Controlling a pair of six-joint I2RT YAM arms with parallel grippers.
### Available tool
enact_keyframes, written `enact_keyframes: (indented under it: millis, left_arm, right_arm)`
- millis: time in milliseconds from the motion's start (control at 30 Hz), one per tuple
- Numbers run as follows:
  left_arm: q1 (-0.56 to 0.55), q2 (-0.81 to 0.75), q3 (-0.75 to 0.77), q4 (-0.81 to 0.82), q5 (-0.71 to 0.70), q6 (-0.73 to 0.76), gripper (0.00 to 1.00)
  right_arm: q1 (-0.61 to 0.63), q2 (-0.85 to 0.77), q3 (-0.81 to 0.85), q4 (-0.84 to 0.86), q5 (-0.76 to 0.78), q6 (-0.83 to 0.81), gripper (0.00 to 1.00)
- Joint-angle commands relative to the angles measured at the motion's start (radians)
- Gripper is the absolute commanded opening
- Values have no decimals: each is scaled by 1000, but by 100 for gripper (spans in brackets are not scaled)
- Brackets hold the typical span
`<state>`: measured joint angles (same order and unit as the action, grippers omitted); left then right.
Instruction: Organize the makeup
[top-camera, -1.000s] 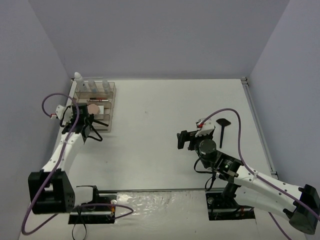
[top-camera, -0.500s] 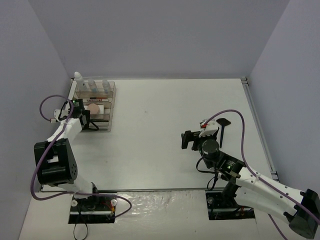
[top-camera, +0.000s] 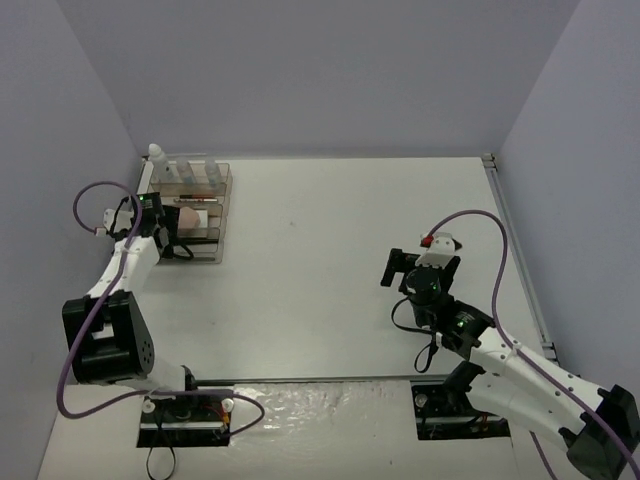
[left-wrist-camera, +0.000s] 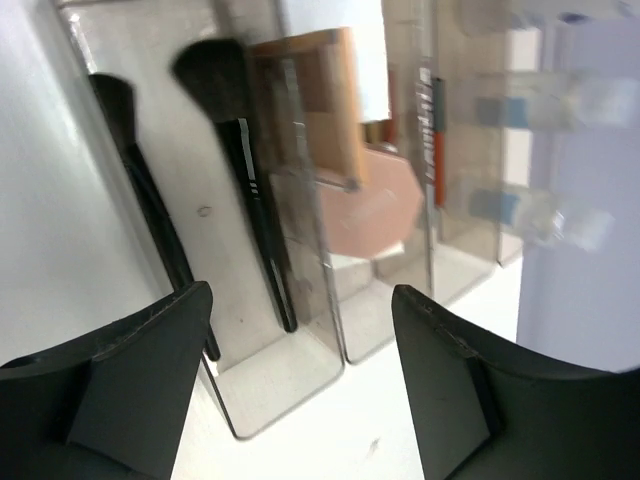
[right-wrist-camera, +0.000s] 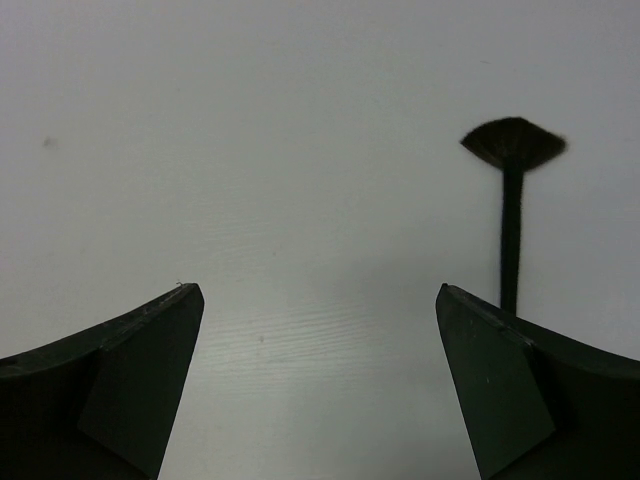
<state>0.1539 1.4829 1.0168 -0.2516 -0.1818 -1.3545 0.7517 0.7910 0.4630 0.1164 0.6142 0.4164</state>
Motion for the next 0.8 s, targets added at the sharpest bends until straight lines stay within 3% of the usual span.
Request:
enact_keyframes:
  millis: [0, 233, 367, 567, 767]
  left_arm:
    - [9, -182, 117, 1, 120, 342, 72]
    - [-13, -403, 95, -118, 312, 748, 80]
    - [-77, -602, -57, -98, 362, 873, 95]
    - [-155, -708, -167, -111, 379, 954, 97]
    - [-198, -746, -193, -131, 353, 977, 97]
  right_arm:
    - [-141, 72, 105, -151, 61, 133, 100]
    - [-487, 177, 131, -178, -204, 115, 100]
    - [-648, 307, 156, -168, -323, 73, 100]
    - [-785, 433, 173, -122, -472, 45, 96]
    - [-796, 540, 198, -96, -525, 4, 90]
